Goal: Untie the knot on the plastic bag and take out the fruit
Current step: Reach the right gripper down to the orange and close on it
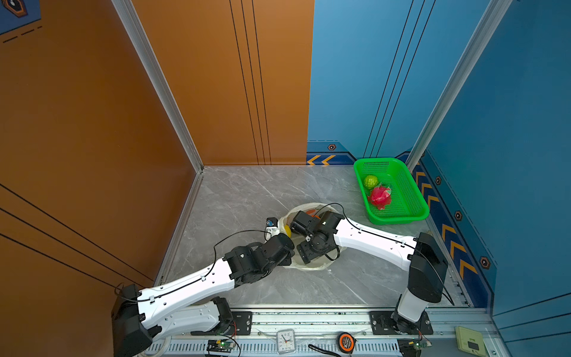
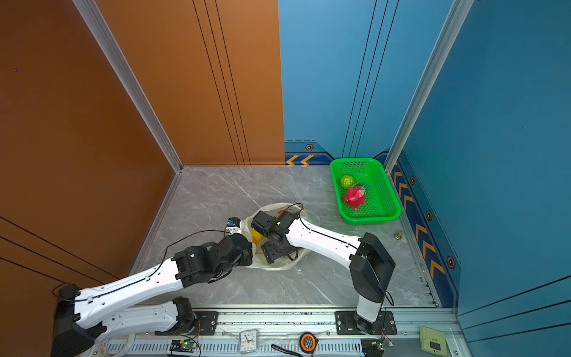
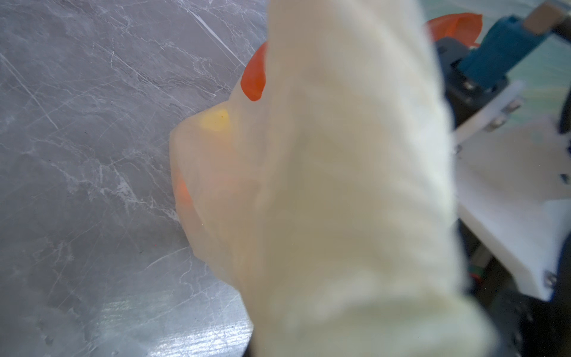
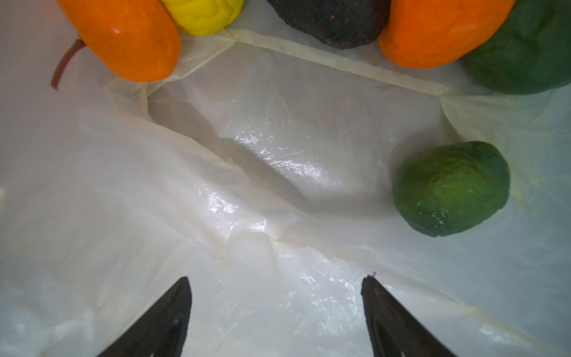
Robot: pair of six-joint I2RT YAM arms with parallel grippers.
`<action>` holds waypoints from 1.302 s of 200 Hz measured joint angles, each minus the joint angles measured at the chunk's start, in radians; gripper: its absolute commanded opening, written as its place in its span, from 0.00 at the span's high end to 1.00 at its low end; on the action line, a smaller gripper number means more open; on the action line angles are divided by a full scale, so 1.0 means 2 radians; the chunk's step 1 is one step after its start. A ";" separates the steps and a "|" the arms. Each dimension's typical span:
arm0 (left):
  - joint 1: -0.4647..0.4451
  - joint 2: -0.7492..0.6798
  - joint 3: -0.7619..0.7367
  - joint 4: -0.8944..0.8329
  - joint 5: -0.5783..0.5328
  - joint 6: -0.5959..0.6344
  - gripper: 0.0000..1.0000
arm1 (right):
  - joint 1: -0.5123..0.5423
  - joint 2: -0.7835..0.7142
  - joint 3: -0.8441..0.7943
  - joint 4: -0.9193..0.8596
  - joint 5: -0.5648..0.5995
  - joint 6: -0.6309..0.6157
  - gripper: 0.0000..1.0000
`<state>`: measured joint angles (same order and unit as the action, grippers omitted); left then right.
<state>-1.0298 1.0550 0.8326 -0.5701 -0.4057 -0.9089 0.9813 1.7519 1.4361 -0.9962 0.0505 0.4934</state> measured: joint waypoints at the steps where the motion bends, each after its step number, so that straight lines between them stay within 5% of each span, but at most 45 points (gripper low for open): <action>1: 0.000 0.000 0.000 0.000 0.000 0.000 1.00 | 0.000 0.000 0.000 0.000 0.000 0.000 0.15; 95: -0.040 0.031 0.000 0.012 -0.003 -0.032 1.00 | -0.069 0.016 -0.026 0.098 0.004 0.053 0.08; 181: -0.051 0.081 0.030 0.022 -0.003 -0.028 1.00 | -0.096 0.020 -0.048 0.100 0.079 0.070 0.06; 260: -0.046 0.075 0.032 0.027 -0.003 -0.024 1.00 | -0.105 0.019 -0.059 0.164 0.050 0.080 0.07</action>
<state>-1.1213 1.2053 0.8970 -0.5156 -0.4114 -0.9573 0.7704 1.7905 1.3190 -0.6685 0.1497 0.6540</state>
